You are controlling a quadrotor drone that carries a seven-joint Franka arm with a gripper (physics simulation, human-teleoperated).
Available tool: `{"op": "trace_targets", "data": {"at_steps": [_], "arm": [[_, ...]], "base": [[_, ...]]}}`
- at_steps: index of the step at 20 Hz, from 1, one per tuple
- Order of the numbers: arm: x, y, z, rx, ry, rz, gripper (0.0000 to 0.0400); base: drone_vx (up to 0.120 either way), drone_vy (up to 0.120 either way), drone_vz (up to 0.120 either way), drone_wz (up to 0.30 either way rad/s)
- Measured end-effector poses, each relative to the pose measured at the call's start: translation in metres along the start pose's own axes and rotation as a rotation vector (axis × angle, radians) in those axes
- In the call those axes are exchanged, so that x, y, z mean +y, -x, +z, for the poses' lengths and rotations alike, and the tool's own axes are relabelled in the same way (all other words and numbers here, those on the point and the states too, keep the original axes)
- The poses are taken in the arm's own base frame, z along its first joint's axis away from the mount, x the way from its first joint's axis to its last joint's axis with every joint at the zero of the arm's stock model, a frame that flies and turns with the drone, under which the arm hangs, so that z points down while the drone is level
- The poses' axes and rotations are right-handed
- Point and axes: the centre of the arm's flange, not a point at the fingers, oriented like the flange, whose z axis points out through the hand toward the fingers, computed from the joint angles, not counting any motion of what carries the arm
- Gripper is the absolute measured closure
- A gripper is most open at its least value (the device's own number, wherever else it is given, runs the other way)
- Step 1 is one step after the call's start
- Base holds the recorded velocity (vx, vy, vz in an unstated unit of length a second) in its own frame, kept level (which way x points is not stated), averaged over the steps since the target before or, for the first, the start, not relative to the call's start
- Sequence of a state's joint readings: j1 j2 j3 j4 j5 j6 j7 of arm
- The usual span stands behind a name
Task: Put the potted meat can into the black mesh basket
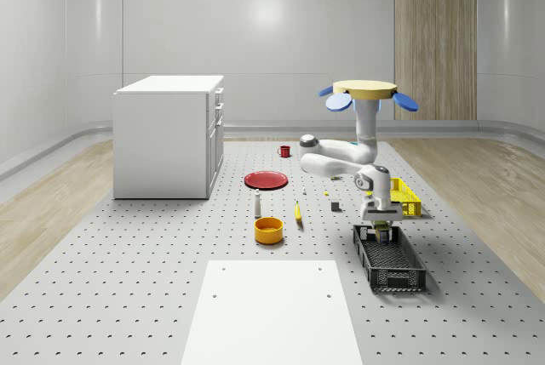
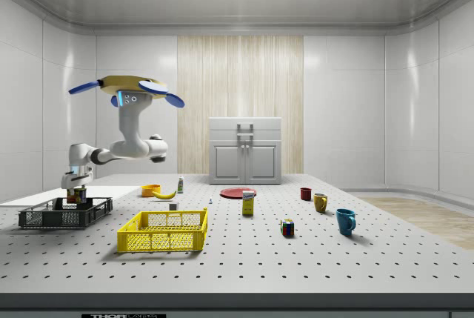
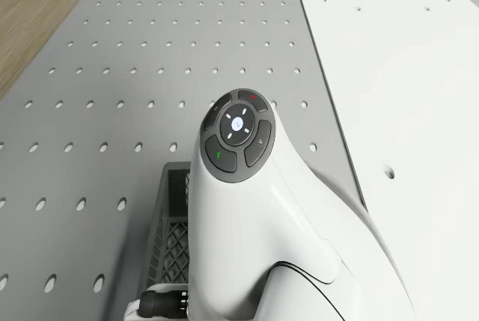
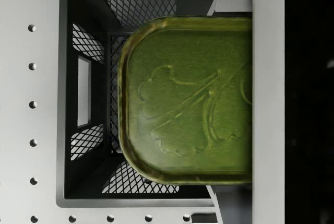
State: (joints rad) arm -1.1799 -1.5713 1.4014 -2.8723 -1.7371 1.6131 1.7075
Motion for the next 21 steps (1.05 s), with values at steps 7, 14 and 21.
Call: {"op": "trace_targets", "data": {"at_steps": [7,14,21], "arm": [[0.0,0.0,0.0,0.0,0.0,0.0,0.0114],[-0.0001,0.0001,-0.0001,-0.002,-0.001,-0.002,0.007],[-0.0001,0.0002,-0.0002,-0.004,-0.002,-0.006,0.0013]], "base": [[0.12,0.0,0.0,0.0],[0.023,0.0,0.0,0.0],[0.0,0.0,0.0,0.0]]}}
